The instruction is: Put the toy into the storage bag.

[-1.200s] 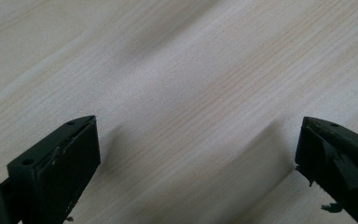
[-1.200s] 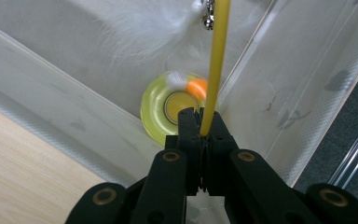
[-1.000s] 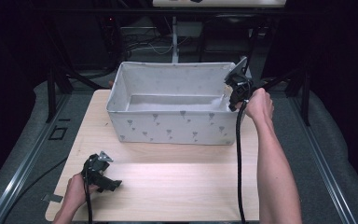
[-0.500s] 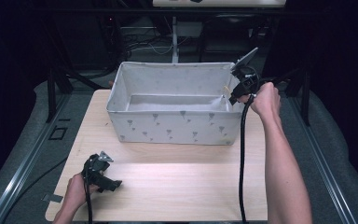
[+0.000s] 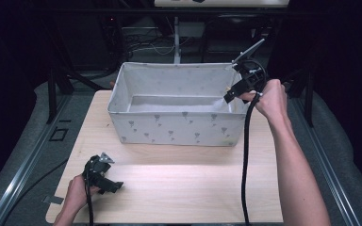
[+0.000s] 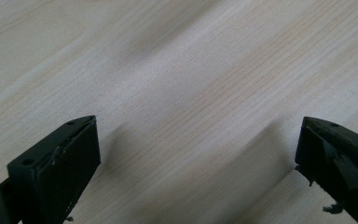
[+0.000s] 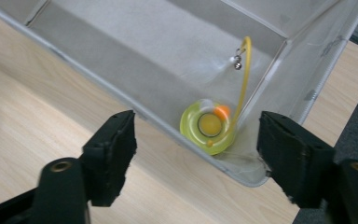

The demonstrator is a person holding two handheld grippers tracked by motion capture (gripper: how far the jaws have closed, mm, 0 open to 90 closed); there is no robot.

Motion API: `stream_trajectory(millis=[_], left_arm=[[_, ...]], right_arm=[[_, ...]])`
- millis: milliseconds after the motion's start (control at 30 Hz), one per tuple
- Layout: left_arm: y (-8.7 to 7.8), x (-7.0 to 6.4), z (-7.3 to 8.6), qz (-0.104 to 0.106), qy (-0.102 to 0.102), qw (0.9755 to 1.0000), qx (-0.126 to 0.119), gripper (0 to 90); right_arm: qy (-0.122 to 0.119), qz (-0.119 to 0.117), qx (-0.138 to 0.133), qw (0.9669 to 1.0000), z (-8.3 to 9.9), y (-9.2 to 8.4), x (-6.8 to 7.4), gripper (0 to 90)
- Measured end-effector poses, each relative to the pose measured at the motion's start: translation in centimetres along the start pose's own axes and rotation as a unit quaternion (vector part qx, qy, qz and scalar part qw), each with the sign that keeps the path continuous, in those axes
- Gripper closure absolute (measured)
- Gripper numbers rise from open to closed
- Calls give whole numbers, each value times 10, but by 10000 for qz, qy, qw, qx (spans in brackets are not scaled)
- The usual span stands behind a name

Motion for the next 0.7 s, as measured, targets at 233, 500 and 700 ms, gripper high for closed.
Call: stream_trajectory(millis=[233,500,700], left_arm=[[1,-1,0,-3,5,10000,20,0],[0,-1,0,-34,17,10000,-3,0],[1,-1,0,-23,18,10000,-7,0]], right_arm=[[-266,9,-59,9996,4,-7,22,146],[-588,-5,-129,9982,10,-4,51,99],[-766,-3,-243,9968,19,1,70,61]])
Point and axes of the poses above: each handheld gripper's, and its own axes: y roughly forward along the jaws, z roughly out of its underside, x roughly to its left, the point moved 2 cm from there along y, roughly forward along the jaws, and after that the axes turned 15 degrees about -y, right-handed, at the moved point
